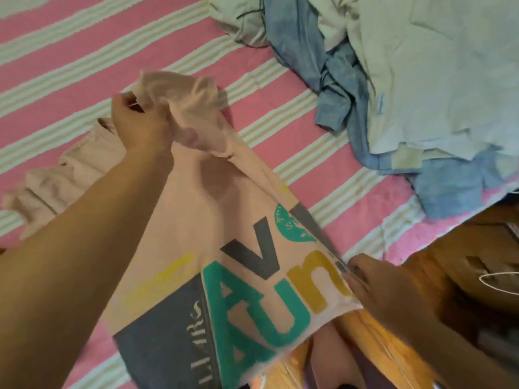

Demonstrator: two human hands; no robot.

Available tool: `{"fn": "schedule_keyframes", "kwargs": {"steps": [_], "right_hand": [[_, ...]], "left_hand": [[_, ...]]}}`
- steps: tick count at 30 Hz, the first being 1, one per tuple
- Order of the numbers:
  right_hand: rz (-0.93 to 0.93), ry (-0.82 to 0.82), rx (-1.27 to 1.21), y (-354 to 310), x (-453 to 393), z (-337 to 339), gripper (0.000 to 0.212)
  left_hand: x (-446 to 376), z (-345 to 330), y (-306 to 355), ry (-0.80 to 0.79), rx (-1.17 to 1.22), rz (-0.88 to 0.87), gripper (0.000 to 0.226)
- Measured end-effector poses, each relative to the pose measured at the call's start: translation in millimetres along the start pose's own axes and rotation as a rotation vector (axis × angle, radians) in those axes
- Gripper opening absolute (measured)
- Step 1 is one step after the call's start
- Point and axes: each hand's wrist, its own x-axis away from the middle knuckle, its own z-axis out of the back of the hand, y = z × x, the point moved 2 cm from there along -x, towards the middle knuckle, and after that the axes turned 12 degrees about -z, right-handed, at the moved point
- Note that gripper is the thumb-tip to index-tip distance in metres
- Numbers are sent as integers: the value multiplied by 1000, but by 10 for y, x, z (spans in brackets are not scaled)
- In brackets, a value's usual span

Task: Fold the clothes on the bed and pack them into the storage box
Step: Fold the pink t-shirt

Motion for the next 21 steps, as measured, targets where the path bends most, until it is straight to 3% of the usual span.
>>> {"fn": "schedule_keyframes", "kwargs": {"steps": [3,5,7,9,11,15,18,21], "right_hand": [[254,-15,170,-540,507,-99,26],[346,-46,235,-726,686,-421,40],[345,-122,191,-758,770,-856,59],[376,-121,207,-711,834,-1235,59],[317,-107,189,-724,864,-1423,49],[-14,-88,152,-665,868,-1429,54],[-98,-161,199,-665,894,-1409,57],[-103,-116,176,-800,930,-1433,61]], "left_hand": [[-11,671,115,102,84,-26,23],[62,1064,-136,129,131,154,16],[184,1350,-597,54,182,422,22],[269,1489,-1038,-2,162,593,28],[256,1505,-1277,36,122,641,20],[253,1333,-1211,55,143,603,12],[210,1314,-1038,16,34,366,14],[127,1331,-848,-3,30,198,16]]}}
